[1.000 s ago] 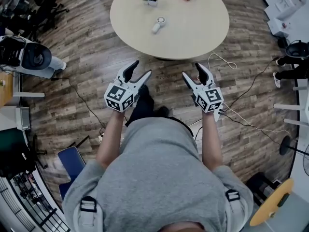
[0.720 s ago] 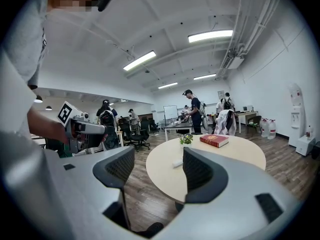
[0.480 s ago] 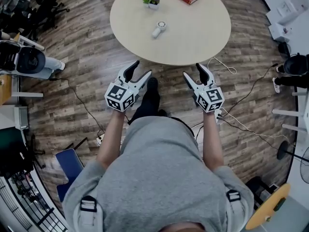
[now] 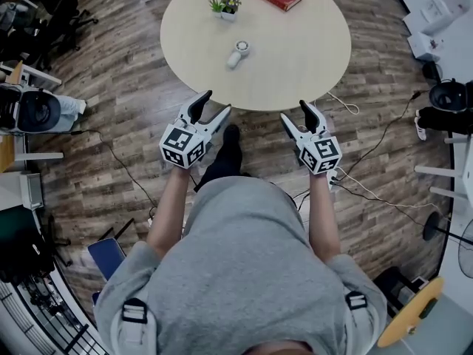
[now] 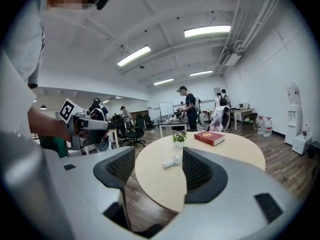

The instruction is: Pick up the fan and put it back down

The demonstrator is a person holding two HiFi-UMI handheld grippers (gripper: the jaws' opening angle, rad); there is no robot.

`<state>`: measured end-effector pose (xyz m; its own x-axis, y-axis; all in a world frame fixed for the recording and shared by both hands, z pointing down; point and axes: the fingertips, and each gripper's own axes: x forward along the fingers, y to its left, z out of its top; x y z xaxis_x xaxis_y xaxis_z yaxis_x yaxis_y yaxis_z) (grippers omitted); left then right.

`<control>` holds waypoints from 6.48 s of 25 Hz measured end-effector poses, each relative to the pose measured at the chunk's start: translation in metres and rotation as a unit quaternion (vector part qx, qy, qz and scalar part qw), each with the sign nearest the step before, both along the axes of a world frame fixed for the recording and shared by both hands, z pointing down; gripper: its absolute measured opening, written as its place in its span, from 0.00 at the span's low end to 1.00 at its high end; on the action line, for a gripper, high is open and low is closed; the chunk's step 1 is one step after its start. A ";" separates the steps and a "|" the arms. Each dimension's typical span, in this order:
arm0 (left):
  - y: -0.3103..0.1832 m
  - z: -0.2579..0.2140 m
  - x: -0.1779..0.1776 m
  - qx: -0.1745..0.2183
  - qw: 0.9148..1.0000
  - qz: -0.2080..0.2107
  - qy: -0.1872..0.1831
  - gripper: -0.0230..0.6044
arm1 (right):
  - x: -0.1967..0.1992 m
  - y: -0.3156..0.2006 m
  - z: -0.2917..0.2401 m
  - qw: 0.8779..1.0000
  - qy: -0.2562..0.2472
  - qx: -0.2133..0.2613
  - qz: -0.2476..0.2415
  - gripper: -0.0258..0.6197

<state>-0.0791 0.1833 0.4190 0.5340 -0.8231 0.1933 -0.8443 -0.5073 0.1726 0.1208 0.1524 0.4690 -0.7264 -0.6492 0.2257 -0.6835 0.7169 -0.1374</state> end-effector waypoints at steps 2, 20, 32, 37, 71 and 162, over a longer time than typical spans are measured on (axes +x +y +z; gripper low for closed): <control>-0.013 0.003 -0.001 -0.006 1.000 0.004 0.001 0.47 | -0.001 -0.012 0.000 1.000 0.001 -0.001 0.004 0.51; -0.157 0.017 -0.037 -0.031 0.998 0.054 0.002 0.47 | -0.041 -0.136 0.014 0.999 0.004 -0.026 0.044 0.51; -0.244 0.024 -0.044 -0.034 0.994 0.108 -0.003 0.47 | -0.053 -0.202 0.021 0.995 0.002 -0.029 0.091 0.51; -0.262 0.024 -0.036 -0.036 0.990 0.134 -0.009 0.47 | -0.049 -0.208 0.023 0.993 0.002 -0.035 0.110 0.51; -0.337 0.136 -0.014 -0.142 0.982 0.122 -0.027 0.47 | -0.038 -0.290 0.127 0.989 0.007 -0.135 0.062 0.51; -0.342 0.235 -0.005 -0.233 0.953 0.128 -0.147 0.64 | -0.063 -0.293 0.136 0.987 -0.008 -0.163 0.012 0.47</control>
<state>-0.0839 -0.1584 0.6540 0.5727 -0.4618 0.6773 -0.7497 -0.6292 0.2049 0.0579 -0.1407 0.6054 -0.7166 -0.5616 0.4137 -0.6959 0.6163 -0.3688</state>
